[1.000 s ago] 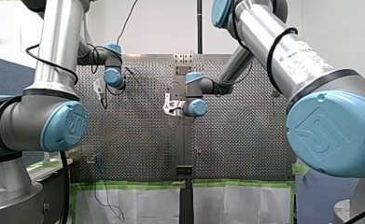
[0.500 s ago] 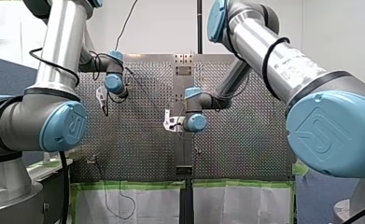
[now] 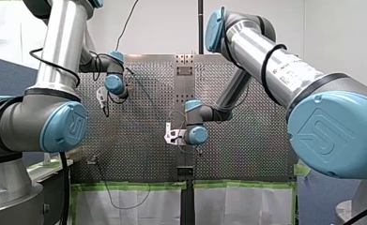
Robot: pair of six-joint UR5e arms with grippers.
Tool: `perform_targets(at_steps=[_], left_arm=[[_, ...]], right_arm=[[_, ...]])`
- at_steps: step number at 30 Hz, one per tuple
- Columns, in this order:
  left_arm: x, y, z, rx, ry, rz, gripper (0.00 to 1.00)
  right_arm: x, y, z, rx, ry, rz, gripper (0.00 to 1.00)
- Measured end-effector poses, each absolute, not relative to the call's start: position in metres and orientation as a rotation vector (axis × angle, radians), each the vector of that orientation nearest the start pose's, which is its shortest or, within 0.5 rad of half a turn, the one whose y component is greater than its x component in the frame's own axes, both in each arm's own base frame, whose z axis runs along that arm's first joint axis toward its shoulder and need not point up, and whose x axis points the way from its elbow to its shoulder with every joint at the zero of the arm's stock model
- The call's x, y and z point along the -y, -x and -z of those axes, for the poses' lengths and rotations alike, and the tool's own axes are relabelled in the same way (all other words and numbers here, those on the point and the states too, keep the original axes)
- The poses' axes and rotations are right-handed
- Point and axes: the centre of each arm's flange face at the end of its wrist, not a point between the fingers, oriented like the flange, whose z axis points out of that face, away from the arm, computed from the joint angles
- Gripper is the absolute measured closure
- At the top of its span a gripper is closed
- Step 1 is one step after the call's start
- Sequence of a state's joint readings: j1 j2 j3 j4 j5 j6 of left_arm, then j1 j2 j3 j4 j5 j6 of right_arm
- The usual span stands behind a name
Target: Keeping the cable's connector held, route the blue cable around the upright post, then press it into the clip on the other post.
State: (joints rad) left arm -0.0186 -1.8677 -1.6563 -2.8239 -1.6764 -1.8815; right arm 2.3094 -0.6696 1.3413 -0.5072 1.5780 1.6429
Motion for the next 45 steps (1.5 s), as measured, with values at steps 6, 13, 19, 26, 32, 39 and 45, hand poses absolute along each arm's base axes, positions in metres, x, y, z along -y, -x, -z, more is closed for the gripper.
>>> perform_targets(at_steps=[6,13,19,26,32,39,45], left_arm=[[0.131,-0.578,-0.317,-1.605,0.329,0.157,0.0],[0.129,-0.578,-0.316,-1.603,0.343,0.153,0.0],[0.129,-0.579,-0.316,-1.603,0.348,0.156,0.0],[0.13,-0.578,-0.316,-1.602,0.351,0.161,0.0],[0.13,-0.578,-0.316,-1.601,0.356,0.167,0.0],[0.13,-0.578,-0.316,-1.6,0.364,0.182,0.0],[0.13,-0.579,-0.316,-1.599,0.366,0.18,0.0]], right_arm=[[0.44,-0.578,-0.054,-1.273,2.543,2.255,1.0],[0.434,-0.574,-0.017,-1.295,2.556,2.223,1.0],[0.429,-0.568,0.024,-1.342,2.59,2.168,1.0],[0.424,-0.563,0.052,-1.361,2.61,2.132,1.0],[0.419,-0.556,0.088,-1.395,2.625,2.101,1.0],[0.418,-0.539,0.13,-1.455,2.62,2.059,1.0],[0.41,-0.518,0.165,-1.54,2.58,2.029,1.0]])
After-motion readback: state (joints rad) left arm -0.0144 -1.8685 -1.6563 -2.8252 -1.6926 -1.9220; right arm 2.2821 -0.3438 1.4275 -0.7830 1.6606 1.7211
